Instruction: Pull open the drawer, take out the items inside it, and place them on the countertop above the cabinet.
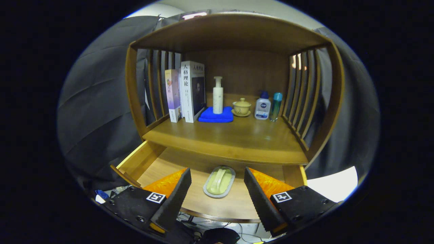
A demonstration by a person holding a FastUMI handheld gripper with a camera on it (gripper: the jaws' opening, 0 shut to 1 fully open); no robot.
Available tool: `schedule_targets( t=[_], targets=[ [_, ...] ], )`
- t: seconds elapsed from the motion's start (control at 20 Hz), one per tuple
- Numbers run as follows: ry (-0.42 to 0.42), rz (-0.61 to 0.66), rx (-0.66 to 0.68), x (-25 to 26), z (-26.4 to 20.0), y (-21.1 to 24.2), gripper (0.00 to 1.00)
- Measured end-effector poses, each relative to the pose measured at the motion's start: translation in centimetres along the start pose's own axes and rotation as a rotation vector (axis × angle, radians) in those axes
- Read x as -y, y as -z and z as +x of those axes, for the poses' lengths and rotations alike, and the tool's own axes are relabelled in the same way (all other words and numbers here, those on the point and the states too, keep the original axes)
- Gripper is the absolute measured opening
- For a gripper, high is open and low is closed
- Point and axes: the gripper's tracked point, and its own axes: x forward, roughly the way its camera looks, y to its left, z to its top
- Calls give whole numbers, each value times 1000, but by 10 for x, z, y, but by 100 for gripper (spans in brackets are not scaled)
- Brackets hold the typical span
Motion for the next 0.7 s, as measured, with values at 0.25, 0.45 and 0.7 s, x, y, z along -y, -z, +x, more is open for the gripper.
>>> schedule_targets(
  t=[0.25,0.45,0.7],
  targets=[
    [-49,62,-160,1,48,24,98],
    [-71,106,-258,3,80,45,98],
    [-50,94,-351,4,109,69,98]
  ],
)
